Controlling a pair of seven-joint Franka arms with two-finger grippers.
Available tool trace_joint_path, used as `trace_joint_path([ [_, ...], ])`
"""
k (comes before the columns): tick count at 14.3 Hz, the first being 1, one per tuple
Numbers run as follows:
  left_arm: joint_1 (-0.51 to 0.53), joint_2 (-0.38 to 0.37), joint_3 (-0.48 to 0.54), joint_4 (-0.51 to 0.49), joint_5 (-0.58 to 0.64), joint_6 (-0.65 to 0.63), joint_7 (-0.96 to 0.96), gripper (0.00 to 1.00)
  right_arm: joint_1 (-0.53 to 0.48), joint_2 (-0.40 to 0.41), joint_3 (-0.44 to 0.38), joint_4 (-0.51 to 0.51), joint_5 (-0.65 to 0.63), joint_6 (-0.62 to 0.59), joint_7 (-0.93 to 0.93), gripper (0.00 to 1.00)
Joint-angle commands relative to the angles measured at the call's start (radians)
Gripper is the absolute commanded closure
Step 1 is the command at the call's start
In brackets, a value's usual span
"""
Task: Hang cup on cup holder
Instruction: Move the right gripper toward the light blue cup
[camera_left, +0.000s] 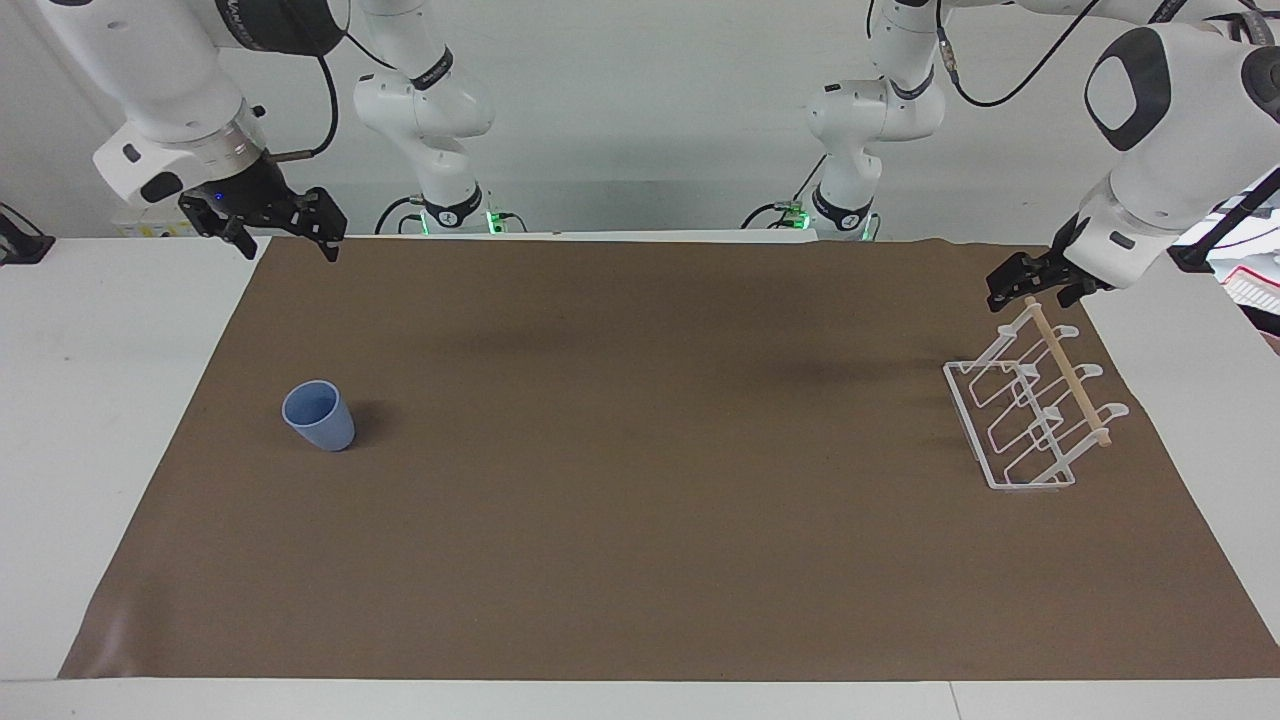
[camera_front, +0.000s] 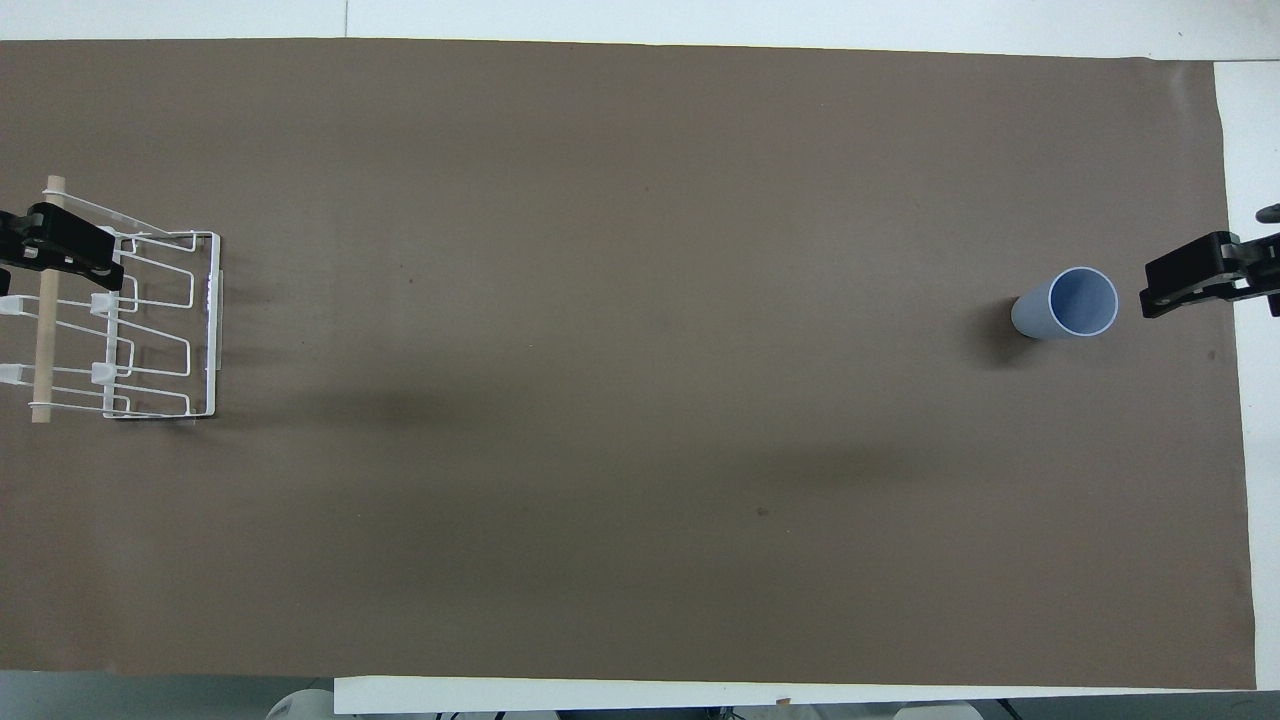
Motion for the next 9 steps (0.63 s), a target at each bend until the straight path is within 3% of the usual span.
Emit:
trace_joint_path([
  [1,0.001,-0.025,0.0,-0.026,0.017,-0.006,0.003,0.0,-0.012,-0.016,0.002,-0.022,0.016,0.001,-0.021,0.0],
  [7,0.001,-0.025,0.0,-0.026,0.017,-0.006,0.004,0.0,-0.021,-0.044,0.004,-0.025,0.021,0.009,-0.034,0.0],
  [9,0.001,-0.025,0.0,-0.026,0.017,-0.006,0.002,0.0,-0.021,-0.05,0.002,-0.094,0.036,0.145,-0.099,0.0],
])
